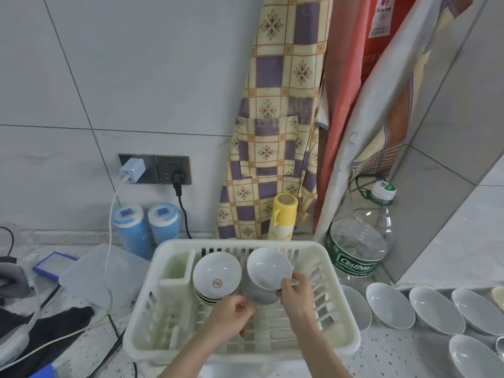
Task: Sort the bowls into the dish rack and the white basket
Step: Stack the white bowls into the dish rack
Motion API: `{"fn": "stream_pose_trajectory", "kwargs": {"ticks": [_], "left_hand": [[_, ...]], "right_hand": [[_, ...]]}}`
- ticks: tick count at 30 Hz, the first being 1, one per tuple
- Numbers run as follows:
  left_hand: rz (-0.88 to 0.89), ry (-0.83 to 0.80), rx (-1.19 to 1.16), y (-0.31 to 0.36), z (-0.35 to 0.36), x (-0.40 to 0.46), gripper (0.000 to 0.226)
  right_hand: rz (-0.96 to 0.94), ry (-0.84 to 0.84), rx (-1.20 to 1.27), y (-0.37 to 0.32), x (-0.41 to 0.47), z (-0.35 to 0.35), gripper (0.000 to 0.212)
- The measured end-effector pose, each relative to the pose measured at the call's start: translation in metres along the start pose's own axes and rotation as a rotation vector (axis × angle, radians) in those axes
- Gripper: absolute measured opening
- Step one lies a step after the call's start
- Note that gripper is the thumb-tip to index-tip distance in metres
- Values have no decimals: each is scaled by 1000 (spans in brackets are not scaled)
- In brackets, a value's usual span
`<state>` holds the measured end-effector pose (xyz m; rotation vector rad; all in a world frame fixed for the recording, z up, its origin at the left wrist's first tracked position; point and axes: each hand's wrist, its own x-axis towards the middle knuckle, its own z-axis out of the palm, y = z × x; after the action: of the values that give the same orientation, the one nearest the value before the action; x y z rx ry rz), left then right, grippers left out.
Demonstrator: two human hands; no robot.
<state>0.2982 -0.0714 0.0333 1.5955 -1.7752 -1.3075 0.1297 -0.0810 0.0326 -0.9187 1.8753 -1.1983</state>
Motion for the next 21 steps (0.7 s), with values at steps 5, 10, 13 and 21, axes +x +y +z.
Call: {"fn": "stream_pose_trajectory", "kwargs": {"ticks": [5, 10, 13, 21], "left_hand": [[-64, -97, -58, 0, 1, 2, 24], [-75, -196, -169, 0, 1, 2, 69], [-78, -247, -231, 0, 3, 2, 79], [-101, -213, -210, -7, 9, 7, 88]], "right_hand": [[16, -23, -111, -2, -2, -1, 36], [33, -53, -189, 0, -3, -2, 40], [47, -82, -244, 0, -3, -1, 42], [113, -146, -303, 3, -2, -1, 45]]}}
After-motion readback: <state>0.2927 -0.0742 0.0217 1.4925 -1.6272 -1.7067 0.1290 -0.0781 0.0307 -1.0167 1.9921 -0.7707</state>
